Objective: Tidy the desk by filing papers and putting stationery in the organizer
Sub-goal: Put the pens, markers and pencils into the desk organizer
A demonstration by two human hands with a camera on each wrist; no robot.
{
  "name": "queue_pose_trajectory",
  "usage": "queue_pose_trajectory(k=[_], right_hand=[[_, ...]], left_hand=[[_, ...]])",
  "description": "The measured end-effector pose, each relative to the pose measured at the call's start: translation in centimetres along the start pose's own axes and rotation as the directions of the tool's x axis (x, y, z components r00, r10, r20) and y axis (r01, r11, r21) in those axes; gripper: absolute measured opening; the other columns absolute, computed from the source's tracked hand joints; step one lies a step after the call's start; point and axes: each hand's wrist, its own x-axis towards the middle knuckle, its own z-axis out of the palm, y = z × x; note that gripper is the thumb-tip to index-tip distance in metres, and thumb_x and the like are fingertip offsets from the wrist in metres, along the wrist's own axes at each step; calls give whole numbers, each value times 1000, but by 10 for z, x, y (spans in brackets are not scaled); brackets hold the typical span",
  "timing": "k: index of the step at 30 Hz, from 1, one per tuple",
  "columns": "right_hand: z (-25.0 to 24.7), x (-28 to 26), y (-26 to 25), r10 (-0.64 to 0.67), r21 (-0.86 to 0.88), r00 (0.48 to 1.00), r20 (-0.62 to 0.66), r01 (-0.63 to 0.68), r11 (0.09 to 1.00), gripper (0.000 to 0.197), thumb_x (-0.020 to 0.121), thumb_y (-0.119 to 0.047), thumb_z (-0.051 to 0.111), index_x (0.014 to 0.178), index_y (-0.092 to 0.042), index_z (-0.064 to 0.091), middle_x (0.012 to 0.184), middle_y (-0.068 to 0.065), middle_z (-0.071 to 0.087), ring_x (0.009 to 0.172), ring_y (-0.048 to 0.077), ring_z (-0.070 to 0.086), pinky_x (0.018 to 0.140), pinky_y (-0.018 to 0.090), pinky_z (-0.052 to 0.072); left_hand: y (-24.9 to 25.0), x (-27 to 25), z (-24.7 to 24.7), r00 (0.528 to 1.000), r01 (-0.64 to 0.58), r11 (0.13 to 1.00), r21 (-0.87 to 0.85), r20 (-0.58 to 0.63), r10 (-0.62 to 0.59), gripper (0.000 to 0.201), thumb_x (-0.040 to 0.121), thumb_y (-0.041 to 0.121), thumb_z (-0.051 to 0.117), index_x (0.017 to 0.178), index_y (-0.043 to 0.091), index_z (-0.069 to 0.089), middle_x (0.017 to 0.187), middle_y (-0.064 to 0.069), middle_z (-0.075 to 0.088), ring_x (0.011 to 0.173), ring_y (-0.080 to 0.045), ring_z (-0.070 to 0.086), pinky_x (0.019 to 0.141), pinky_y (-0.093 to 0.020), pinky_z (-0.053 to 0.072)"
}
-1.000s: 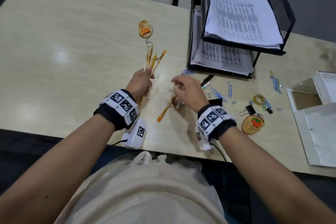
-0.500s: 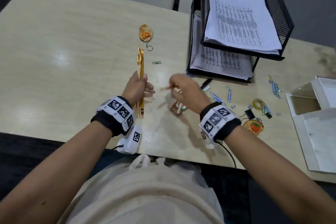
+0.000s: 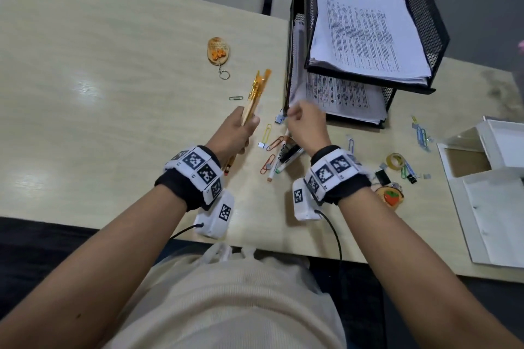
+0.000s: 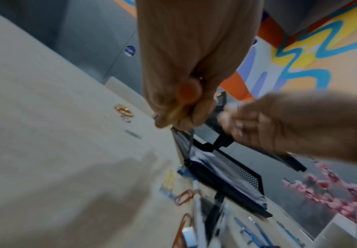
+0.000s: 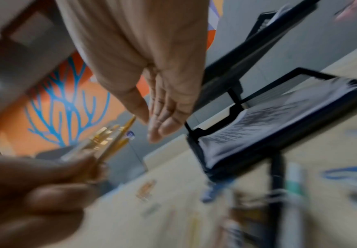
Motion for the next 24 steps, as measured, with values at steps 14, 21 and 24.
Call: queue_pose_trajectory(k=[14, 21, 24], right_hand=[[25, -14, 23, 279, -358, 960, -12, -265, 895, 35, 84, -20, 58, 115, -4, 57, 120, 16, 60, 111, 33, 58, 84, 35, 48], [28, -24, 30, 222, -447, 975, 10, -194, 873, 28, 87, -17, 53, 110, -2, 59, 120, 17, 58, 107, 36, 58, 82, 37, 47], [28, -26, 33, 214, -430, 976, -39, -210, 878, 35, 87, -12, 53, 119, 0, 51, 123, 18, 54, 109, 36, 57, 83, 39, 48]], left_hand=[[-23, 2, 6, 981, 181, 968, -172, -39, -190, 27, 101, 28, 35, 76, 20, 36, 60, 1, 35, 46, -10, 31, 34, -14, 32], [-24, 6, 17, 975, 214, 967, -138, -26, -220, 29, 101, 24, 35, 73, 18, 38, 59, 0, 37, 47, -12, 30, 36, -16, 29], [-24, 6, 19, 975, 214, 970, -118, -27, -219, 30, 101, 23, 35, 72, 18, 38, 59, 0, 35, 47, -12, 28, 40, -18, 26]])
